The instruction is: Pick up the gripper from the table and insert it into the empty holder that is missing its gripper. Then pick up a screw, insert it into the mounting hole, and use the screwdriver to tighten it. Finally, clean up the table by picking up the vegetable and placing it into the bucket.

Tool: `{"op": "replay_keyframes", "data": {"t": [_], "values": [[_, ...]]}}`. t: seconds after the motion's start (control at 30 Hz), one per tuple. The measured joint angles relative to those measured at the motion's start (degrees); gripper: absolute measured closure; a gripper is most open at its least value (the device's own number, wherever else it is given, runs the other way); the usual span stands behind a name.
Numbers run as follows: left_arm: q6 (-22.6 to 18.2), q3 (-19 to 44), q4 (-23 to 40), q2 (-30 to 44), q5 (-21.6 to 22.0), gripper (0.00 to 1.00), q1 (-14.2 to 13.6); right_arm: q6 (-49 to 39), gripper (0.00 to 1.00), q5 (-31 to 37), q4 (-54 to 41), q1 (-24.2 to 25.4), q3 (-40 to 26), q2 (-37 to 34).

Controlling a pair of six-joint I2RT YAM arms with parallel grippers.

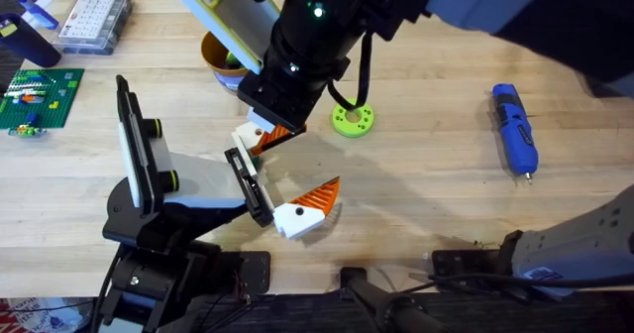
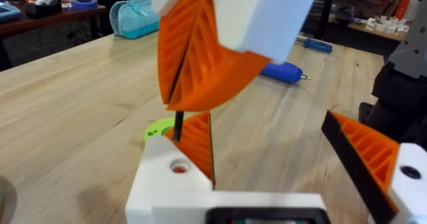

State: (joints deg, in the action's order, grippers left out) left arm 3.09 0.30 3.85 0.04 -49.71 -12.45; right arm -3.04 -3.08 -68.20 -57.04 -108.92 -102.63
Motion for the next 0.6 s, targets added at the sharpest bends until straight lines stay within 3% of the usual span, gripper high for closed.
{"op": "replay_keyframes", "data": {"t": [0.6], "values": [[0.0,0.0,0.1,0.0,0.0,0.011,0.0,0.0,0.992,0.0,-0.2,0.0,-1.7,0.3]]}}
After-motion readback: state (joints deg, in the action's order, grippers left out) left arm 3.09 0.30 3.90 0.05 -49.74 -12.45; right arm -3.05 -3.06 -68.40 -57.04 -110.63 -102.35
